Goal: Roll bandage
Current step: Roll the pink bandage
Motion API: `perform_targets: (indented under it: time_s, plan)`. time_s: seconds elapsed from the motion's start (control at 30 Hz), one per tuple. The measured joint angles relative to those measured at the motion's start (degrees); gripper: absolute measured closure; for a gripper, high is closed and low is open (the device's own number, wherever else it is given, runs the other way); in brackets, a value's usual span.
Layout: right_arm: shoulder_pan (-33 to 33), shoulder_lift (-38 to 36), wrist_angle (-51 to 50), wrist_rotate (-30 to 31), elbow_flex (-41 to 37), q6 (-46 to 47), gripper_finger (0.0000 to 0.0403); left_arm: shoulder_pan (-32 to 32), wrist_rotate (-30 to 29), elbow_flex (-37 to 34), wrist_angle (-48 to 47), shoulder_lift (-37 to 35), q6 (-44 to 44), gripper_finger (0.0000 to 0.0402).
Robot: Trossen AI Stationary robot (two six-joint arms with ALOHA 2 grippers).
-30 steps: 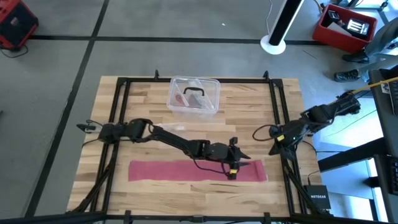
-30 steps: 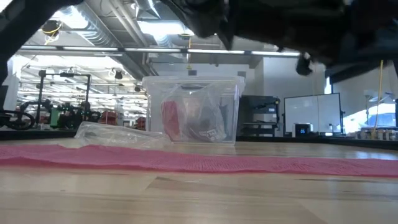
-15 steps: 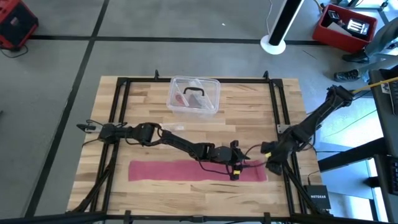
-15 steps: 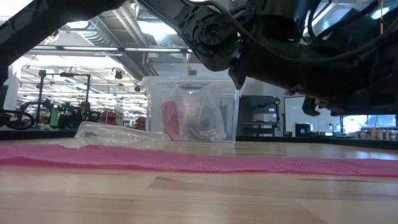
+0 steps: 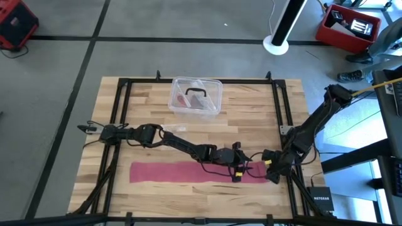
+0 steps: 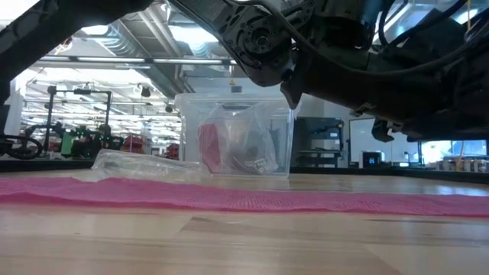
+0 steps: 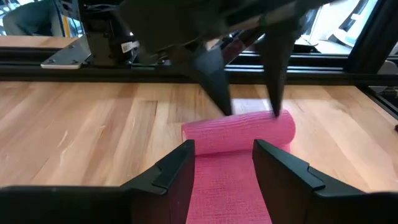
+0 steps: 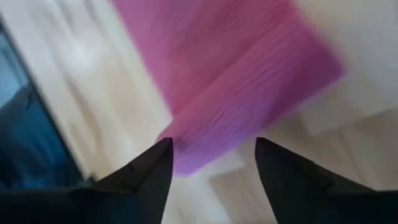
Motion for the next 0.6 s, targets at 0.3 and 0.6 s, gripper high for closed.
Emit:
perform_targets:
  time_s: [0.3,0.6]
  plan:
    - [-0.01,4.59,4.96,6.79,0.00,-4.13,0.0194,0.27,0.00,0.00,-2.17,-0.02,-6.17,0.0247]
    - [-0.12,8.41,8.19,8.95,0.19,-13.26,0.0227,1.78,4.91,0.00,-7.49,-0.02,-10.69,0.0247]
